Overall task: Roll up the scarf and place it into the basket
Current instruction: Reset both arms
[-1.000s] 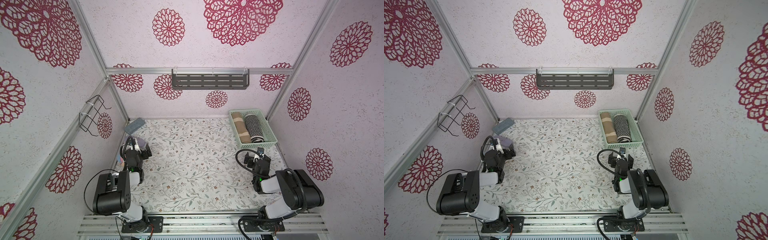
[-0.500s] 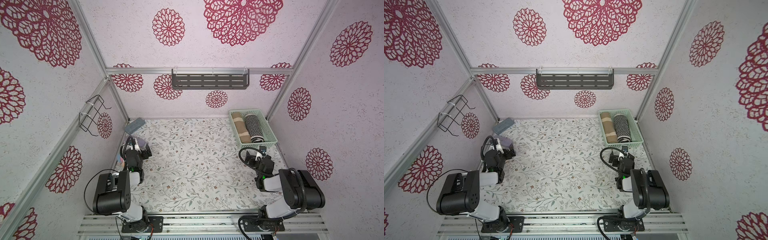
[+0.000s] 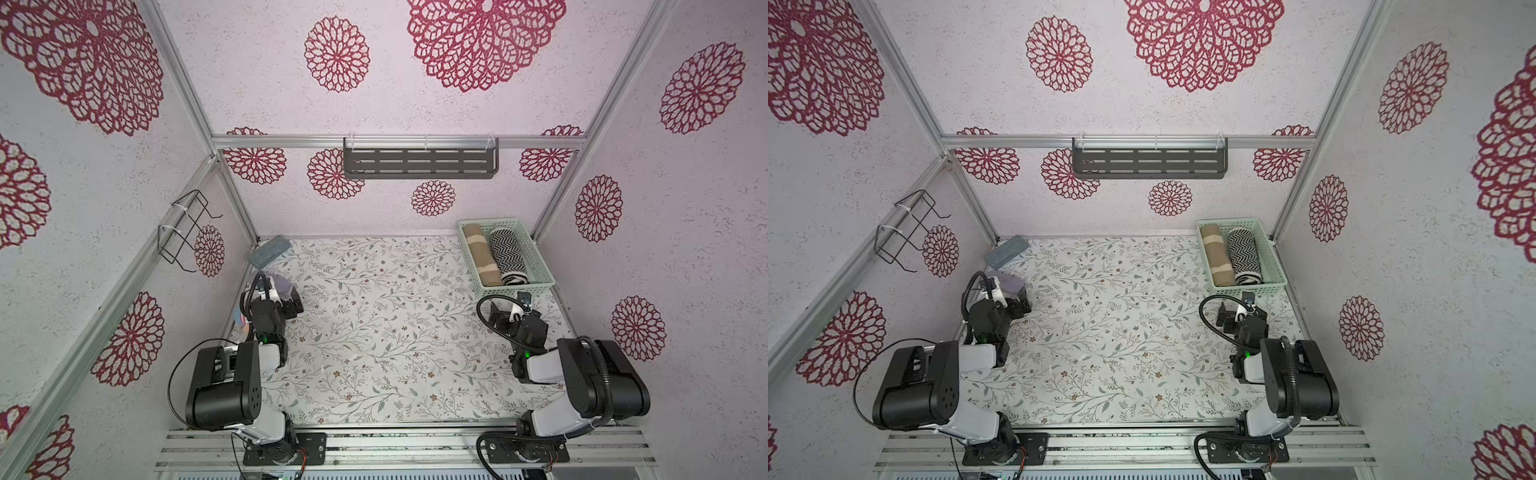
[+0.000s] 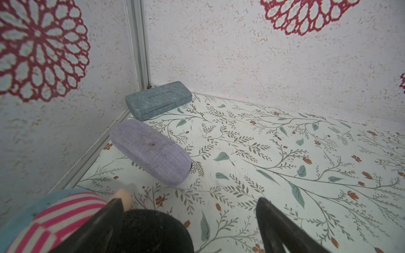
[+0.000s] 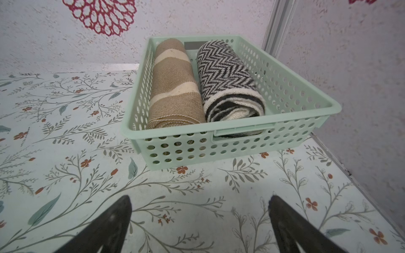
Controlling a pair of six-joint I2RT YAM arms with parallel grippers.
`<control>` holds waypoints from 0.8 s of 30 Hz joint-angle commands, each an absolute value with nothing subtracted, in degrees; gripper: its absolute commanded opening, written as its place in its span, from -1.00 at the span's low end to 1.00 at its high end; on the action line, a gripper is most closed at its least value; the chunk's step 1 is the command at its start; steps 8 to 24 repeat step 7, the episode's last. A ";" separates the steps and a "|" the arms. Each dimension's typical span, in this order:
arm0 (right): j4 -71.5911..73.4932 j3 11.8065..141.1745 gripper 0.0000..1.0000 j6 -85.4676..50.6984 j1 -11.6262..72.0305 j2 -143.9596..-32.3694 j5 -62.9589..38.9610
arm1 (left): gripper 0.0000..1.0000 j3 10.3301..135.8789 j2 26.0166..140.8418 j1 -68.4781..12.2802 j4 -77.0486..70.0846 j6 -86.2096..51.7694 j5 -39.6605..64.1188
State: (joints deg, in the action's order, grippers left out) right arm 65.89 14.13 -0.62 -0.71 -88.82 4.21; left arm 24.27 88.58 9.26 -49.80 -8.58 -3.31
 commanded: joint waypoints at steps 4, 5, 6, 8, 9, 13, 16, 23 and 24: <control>67.41 14.95 0.98 -0.88 -0.80 -87.71 3.36 | 0.95 24.55 88.95 8.88 -49.31 -7.65 -3.51; 67.41 15.00 0.98 -0.88 -0.79 -87.71 3.39 | 0.95 24.52 88.91 8.87 -49.31 -7.65 -3.47; 67.41 15.01 0.98 -0.88 -0.84 -87.69 3.42 | 0.95 24.53 88.90 8.84 -49.46 -7.65 -3.47; 67.41 14.97 0.98 -0.88 -0.84 -87.71 3.39 | 0.95 24.44 88.86 8.88 -49.44 -7.68 -3.48; 67.41 14.97 0.98 -0.88 -0.84 -87.71 3.39 | 0.95 24.44 88.86 8.88 -49.44 -7.68 -3.48; 67.41 14.97 0.98 -0.88 -0.84 -87.71 3.39 | 0.95 24.44 88.86 8.88 -49.44 -7.68 -3.48; 67.41 14.97 0.98 -0.88 -0.84 -87.71 3.39 | 0.95 24.44 88.86 8.88 -49.44 -7.68 -3.48; 67.41 14.97 0.98 -0.88 -0.84 -87.71 3.39 | 0.95 24.44 88.86 8.88 -49.44 -7.68 -3.48; 67.41 14.97 0.98 -0.88 -0.84 -87.71 3.39 | 0.95 24.44 88.86 8.88 -49.44 -7.68 -3.48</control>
